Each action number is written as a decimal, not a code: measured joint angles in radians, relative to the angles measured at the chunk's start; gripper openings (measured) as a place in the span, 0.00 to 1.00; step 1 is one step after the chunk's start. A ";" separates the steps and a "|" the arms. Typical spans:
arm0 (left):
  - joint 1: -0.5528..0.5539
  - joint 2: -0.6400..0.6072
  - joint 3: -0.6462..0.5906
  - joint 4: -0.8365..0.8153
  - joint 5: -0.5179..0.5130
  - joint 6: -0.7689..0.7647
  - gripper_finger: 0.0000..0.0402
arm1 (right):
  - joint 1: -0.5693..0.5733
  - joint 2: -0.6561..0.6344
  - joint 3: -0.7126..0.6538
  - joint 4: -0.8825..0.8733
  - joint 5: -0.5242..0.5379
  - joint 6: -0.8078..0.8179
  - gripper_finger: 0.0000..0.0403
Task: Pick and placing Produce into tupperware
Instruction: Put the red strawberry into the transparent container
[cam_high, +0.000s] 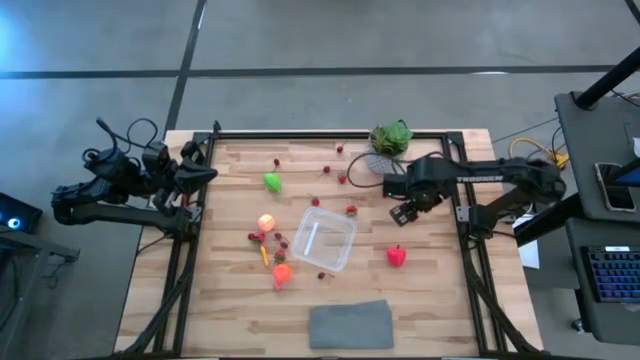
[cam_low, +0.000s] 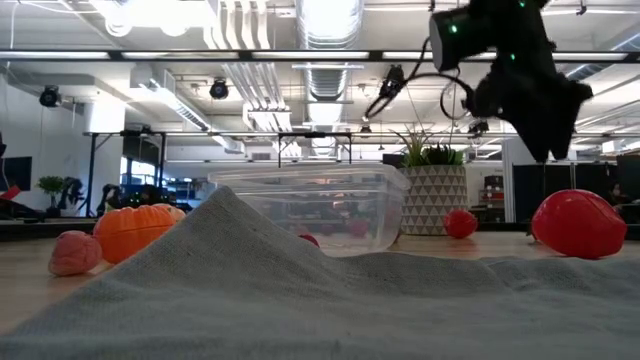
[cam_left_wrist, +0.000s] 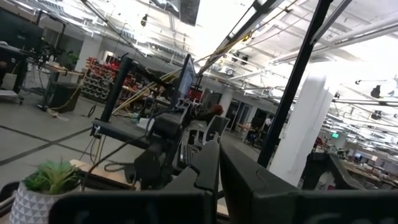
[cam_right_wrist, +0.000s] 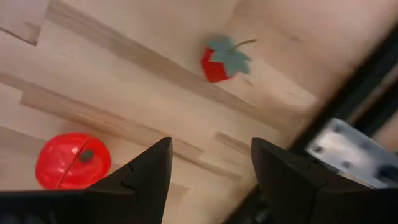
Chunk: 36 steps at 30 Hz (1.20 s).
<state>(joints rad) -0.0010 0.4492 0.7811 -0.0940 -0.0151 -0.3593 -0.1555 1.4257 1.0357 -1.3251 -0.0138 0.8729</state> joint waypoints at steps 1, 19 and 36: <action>0.000 0.000 0.000 0.000 0.000 0.000 0.00 | -0.003 -0.012 -0.034 0.041 -0.010 0.001 0.53; 0.001 0.001 0.000 0.001 0.000 -0.001 0.00 | -0.161 -0.282 -0.389 0.417 -0.026 0.120 0.53; 0.001 0.000 0.000 0.006 -0.020 -0.002 0.00 | -0.161 -0.147 -0.419 0.495 0.017 0.044 0.53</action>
<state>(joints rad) -0.0003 0.4496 0.7811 -0.0880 -0.0353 -0.3614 -0.3168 1.2787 0.6167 -0.8304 0.0034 0.9170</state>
